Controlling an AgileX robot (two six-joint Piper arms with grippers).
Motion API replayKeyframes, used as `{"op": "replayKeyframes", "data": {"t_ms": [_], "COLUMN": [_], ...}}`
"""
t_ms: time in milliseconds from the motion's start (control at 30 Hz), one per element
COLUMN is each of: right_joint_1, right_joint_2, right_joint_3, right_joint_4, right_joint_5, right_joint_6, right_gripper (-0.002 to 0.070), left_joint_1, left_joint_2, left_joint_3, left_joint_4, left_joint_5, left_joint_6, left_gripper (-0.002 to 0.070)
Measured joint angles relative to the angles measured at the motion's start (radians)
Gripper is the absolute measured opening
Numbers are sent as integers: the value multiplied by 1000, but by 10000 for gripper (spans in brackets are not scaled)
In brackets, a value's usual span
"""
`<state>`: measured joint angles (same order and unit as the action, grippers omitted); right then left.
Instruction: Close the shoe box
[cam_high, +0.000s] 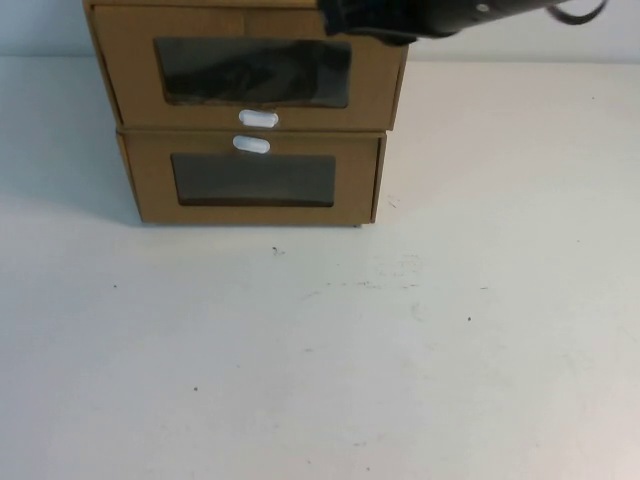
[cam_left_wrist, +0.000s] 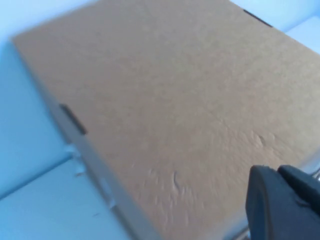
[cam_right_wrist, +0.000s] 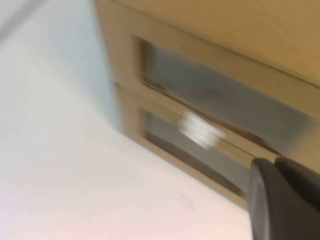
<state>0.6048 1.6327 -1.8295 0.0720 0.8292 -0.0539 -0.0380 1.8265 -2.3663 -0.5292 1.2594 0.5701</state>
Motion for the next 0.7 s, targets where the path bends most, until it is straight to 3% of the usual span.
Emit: {"op": "replayKeyframes", "data": {"t_ms": [133,267,700], "right_joint_1": [-2,-31,-306], "right_joint_2": [-69,-181,-556], "right_joint_3": [24,149,705], "right_joint_4": [-210,-317,-296], "right_joint_5": [134,162,-86], "right_joint_6": [104,184,288], "right_gripper": [-13,-13,-13], "left_joint_1": [0,0,0], "left_joint_2": [-199,-403,-1147], "left_joint_3": [148,423,1474], "left_joint_4": [87,117,71], "left_joint_5": [-12,-135,-913], "left_joint_6": [-2,5,89], "left_gripper": [-5,-5,-5]}}
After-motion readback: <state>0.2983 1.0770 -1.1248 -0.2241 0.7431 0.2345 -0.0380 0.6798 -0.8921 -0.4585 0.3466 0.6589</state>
